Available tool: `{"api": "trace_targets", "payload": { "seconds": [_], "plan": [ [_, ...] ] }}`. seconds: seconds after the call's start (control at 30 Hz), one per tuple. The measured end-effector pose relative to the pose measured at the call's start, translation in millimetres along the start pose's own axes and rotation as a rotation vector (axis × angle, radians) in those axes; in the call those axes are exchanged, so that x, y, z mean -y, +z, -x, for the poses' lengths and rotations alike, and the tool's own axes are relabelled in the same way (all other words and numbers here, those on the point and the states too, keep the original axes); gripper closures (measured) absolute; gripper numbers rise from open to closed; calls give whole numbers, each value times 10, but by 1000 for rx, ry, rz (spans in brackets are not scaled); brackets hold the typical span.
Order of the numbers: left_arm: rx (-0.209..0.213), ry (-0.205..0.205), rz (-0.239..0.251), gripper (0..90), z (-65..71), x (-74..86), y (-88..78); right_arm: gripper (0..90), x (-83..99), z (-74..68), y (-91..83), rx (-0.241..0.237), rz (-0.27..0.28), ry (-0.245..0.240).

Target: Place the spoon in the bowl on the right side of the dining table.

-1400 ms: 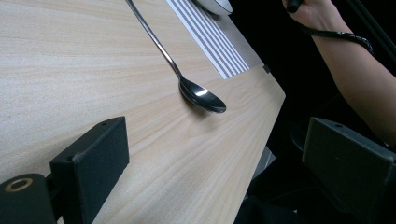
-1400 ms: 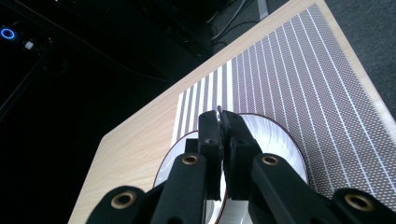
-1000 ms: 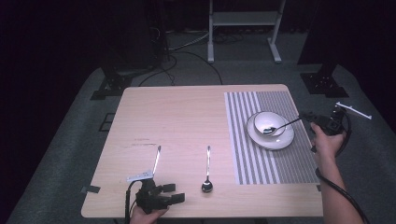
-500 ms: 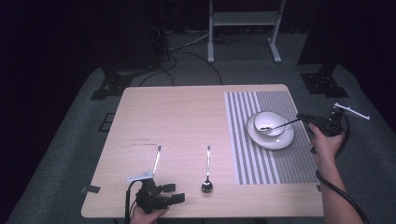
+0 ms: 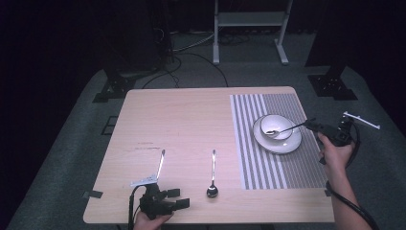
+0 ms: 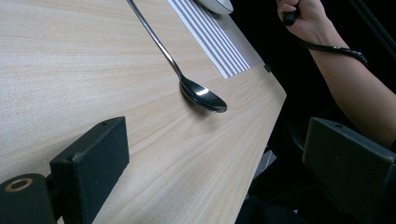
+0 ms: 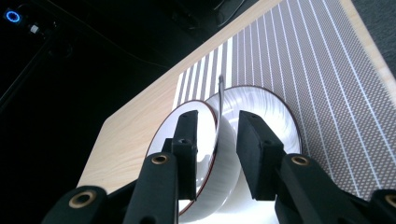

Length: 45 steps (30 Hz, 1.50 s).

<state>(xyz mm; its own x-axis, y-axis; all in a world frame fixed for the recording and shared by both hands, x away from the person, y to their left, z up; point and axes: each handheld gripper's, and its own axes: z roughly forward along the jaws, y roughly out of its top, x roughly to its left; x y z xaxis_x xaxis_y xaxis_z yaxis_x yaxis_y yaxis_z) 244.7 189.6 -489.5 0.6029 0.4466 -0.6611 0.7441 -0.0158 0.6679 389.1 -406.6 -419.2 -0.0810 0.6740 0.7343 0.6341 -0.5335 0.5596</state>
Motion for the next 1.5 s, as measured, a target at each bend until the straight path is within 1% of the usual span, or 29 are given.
{"api": "trace_targets", "payload": {
  "seconds": [0.27, 0.67, 0.8, 1.13, 1.3, 1.4, 1.43, 1.5],
  "plan": [
    [2, -1, 2, 57, 4, -2, 2, 681, 112, -15, -5, -17, -21, -16],
    [1, 6, 1, 57, 6, -8, -17, 673, 288, -34, 2, -44, -46, -21],
    [0, 3, 2, 57, 14, -7, -2, 668, 338, -34, -2, -50, -55, -20],
    [0, -2, 9, 58, 17, -17, 4, 654, 426, -43, -54, -70, -57, -32],
    [5, 0, 8, 57, 18, -33, 27, 653, 493, -48, -97, -82, -58, -30],
    [4, -2, 10, 57, 23, -30, 33, 649, 529, -48, -117, -86, -58, -41],
    [4, -1, 10, 57, 23, -29, 32, 648, 542, -51, -123, -88, -61, -34],
    [4, 2, 7, 57, 19, -28, 26, 648, 566, -50, -130, -91, -63, -37]
  ]
}}
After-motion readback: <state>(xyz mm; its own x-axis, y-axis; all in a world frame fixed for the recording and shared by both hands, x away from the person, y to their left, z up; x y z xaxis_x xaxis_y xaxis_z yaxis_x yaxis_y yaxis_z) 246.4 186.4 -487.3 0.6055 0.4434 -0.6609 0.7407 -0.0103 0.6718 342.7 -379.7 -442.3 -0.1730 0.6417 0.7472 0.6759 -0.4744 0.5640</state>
